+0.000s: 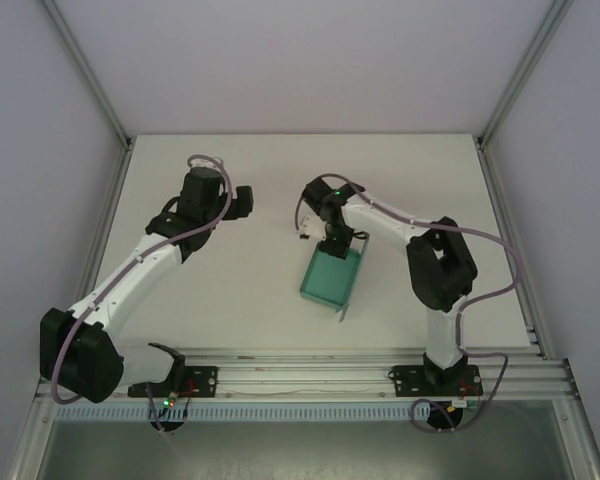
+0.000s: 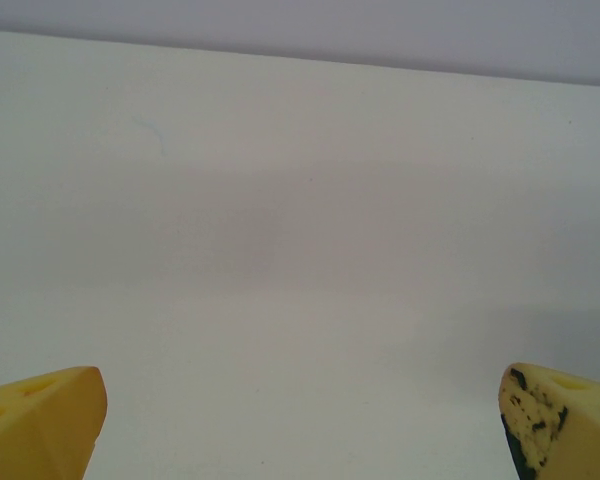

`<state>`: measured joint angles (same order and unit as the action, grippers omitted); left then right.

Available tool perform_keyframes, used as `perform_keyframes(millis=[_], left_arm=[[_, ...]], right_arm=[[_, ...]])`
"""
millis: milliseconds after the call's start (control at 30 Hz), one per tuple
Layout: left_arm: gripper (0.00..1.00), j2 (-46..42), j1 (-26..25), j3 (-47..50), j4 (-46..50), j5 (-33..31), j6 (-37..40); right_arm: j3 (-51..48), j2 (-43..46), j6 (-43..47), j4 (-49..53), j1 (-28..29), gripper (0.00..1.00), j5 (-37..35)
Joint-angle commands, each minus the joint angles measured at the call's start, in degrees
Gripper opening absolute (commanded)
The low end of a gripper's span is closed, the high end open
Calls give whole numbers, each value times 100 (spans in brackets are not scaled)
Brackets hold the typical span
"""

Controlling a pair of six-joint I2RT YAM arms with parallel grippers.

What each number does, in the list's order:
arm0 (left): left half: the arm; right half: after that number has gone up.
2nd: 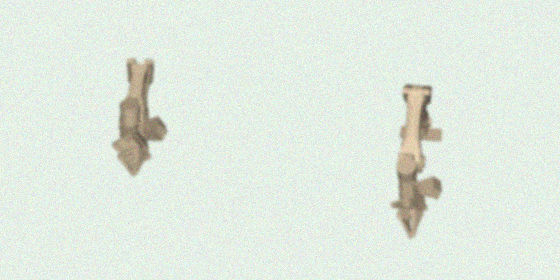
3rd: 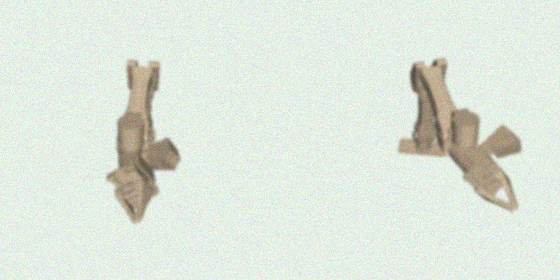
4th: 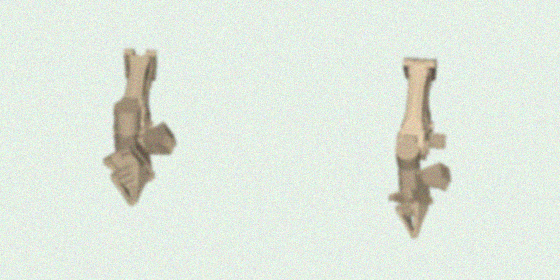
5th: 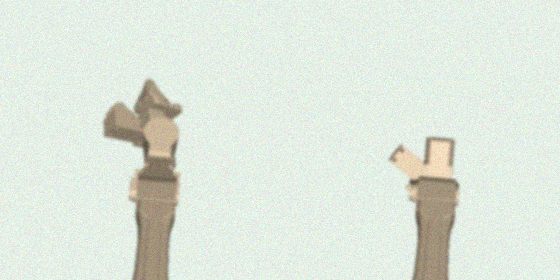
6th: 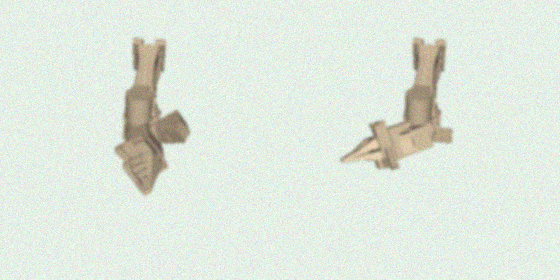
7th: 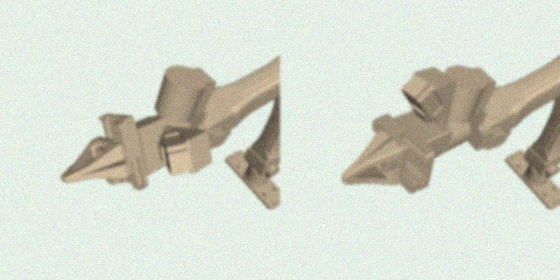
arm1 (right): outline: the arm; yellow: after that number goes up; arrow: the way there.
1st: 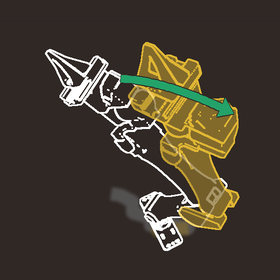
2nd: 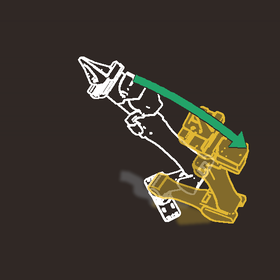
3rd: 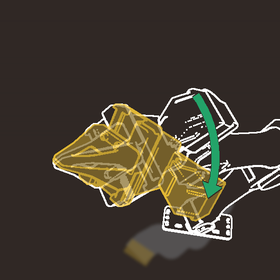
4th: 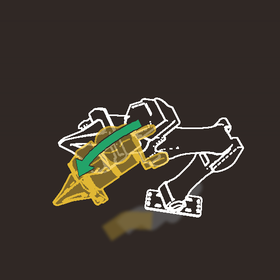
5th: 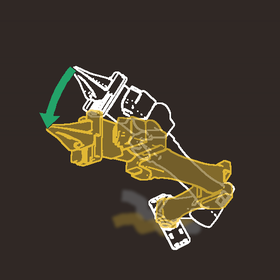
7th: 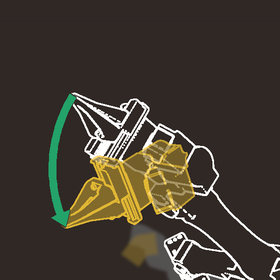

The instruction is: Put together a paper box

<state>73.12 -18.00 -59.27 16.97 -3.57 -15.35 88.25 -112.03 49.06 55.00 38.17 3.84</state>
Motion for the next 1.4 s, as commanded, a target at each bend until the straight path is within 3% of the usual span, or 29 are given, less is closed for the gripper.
perform_keyframes(millis=[0, 267, 367, 633, 700, 767, 900, 1233, 1367], left_arm=[[100, -172, 83, 275, -211, 96, -222], [100, -453, 122, 874, -117, -180, -518], [100, -626, 158, 1008, -100, -267, -541], [100, -891, 194, 1115, -49, -394, -566], [100, -905, 209, 1115, -19, -416, -572], [100, -891, 205, 1105, -1, -416, -567], [100, -902, 223, 1077, 17, -373, -576], [100, -880, 235, 1121, -57, -55, -540], [100, -736, 231, 1178, -344, 614, -185]], right_arm=[[310, -214, 1816, 48, 169, 1, -295], [32, -570, 2926, -1599, 628, 6, -665], [-441, -567, 3294, -2538, 752, 2, -873], [-605, -1042, 3731, -2840, 775, 7, -1416], [-599, -1008, 3697, -2889, 780, 19, -1388], [-499, -898, 3608, -2798, 779, 42, -1263], [-274, -531, 3505, -2522, 781, 60, -1070], [-282, 856, 2854, -2225, 784, 81, -495], [-671, 1592, 1587, -2859, 786, 93, -423]])
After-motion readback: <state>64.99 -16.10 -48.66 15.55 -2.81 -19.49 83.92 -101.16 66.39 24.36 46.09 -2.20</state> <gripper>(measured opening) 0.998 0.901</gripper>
